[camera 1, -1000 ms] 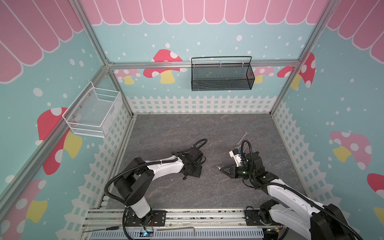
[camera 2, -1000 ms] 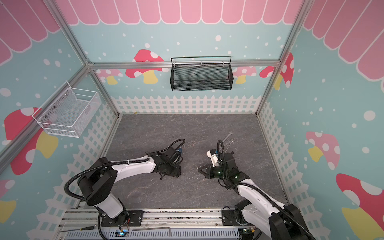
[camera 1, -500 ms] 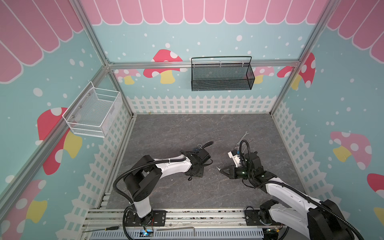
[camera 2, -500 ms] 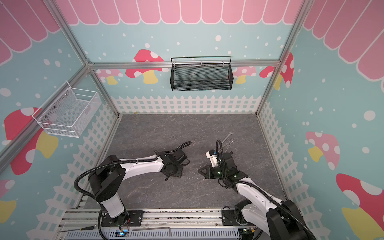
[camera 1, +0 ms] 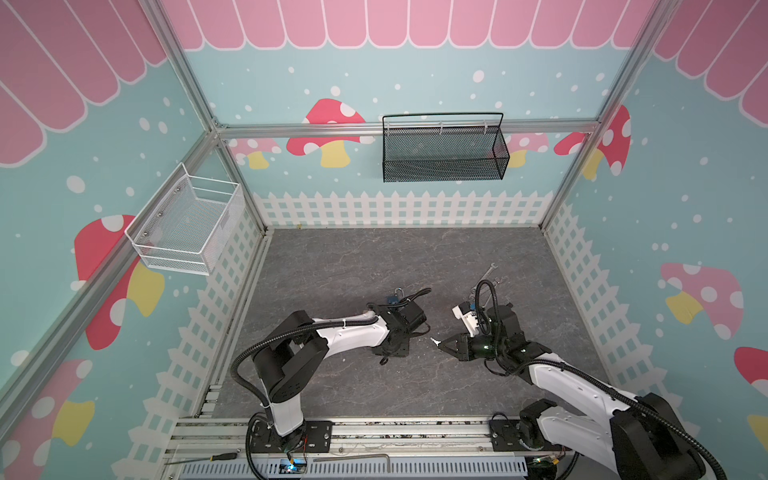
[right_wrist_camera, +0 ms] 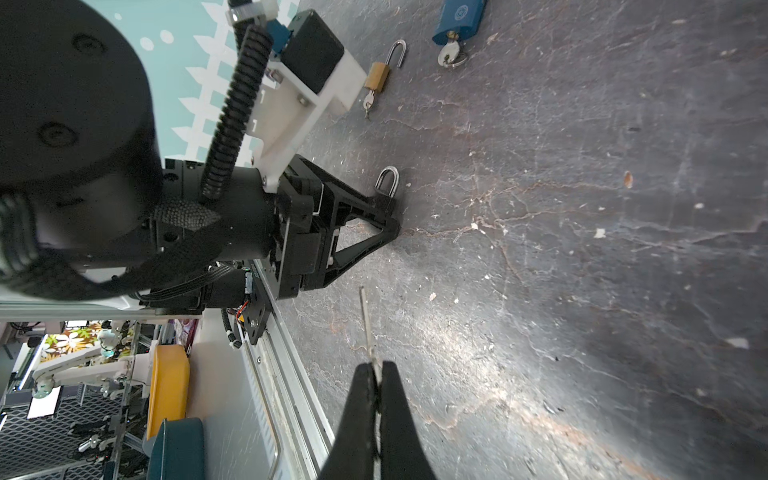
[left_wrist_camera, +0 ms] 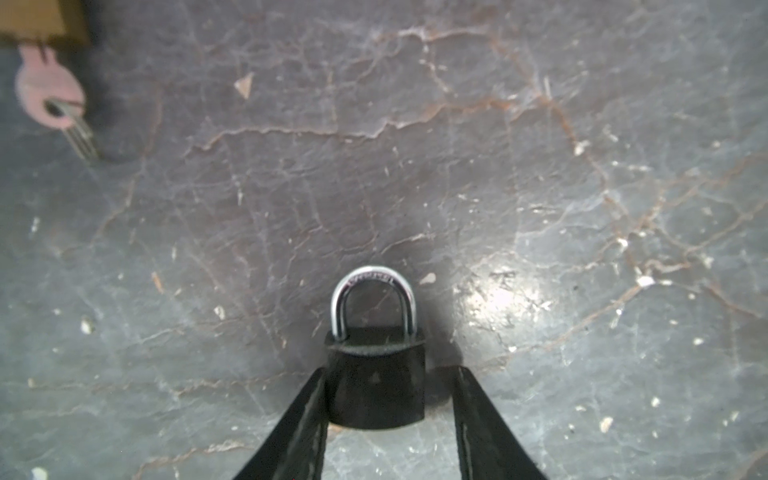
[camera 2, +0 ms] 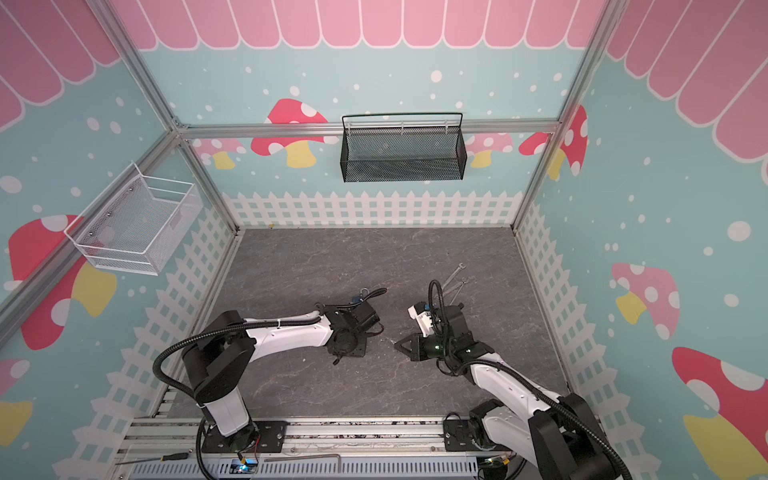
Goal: Unlock with the key
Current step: 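Lift the black padlock with the left gripper toward the right gripper's key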
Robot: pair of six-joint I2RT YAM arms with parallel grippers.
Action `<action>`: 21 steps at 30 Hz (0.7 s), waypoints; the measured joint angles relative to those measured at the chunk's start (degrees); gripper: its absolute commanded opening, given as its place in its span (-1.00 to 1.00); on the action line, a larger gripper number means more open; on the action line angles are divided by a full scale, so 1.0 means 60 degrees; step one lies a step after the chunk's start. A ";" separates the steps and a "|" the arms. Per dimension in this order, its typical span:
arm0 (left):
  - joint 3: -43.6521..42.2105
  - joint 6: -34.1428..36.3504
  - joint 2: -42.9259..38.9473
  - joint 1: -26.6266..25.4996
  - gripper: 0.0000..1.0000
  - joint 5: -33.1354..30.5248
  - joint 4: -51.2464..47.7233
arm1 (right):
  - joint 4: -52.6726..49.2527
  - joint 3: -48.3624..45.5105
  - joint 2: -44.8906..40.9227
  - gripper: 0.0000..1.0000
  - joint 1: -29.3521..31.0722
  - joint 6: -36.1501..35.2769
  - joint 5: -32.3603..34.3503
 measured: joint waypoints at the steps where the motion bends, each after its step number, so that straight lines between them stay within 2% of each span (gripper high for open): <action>1: 0.0091 -0.0087 0.0066 -0.0007 -0.08 -0.0015 -0.0066 | 0.0000 0.0000 0.0029 -1.00 0.0000 -0.0044 -0.0022; 16: 0.0841 -0.0914 0.0637 -0.0018 -0.28 -0.0488 -0.0539 | 0.0004 0.0000 0.0011 -1.00 0.0000 -0.0331 -0.0412; 21: 0.0994 -0.0936 0.0725 -0.0018 -0.52 -0.0514 -0.0718 | 0.0004 0.0000 -0.0157 -1.00 0.0000 -0.0331 -0.0463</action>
